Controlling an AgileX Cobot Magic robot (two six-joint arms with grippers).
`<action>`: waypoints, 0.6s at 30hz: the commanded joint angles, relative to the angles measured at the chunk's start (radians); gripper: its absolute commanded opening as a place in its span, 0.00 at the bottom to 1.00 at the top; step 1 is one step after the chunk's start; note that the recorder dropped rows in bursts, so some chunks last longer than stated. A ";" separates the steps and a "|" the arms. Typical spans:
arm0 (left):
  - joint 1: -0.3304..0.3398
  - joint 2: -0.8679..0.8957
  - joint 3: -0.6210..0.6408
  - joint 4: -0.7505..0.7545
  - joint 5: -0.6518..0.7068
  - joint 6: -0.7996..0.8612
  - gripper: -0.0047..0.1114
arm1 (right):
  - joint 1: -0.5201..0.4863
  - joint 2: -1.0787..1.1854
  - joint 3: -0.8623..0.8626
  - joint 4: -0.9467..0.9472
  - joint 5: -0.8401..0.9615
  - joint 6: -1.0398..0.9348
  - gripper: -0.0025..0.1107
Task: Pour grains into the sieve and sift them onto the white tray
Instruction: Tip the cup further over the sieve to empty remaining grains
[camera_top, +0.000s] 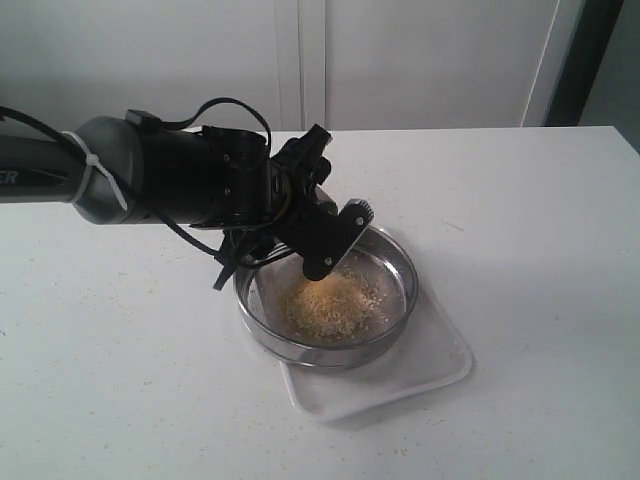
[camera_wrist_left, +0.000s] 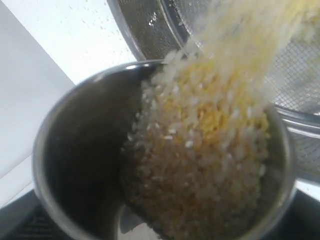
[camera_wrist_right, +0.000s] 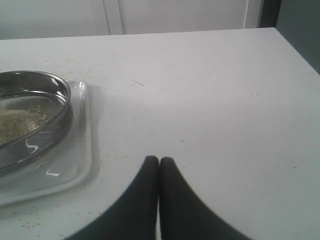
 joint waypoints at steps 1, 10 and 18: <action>-0.003 0.000 -0.005 0.018 0.025 0.001 0.04 | 0.002 -0.004 0.007 0.000 -0.014 -0.001 0.02; -0.003 0.039 -0.005 0.018 0.039 0.003 0.04 | 0.002 -0.004 0.007 0.000 -0.014 -0.001 0.02; -0.003 0.053 -0.005 0.040 0.063 0.057 0.04 | 0.002 -0.004 0.007 0.000 -0.014 -0.001 0.02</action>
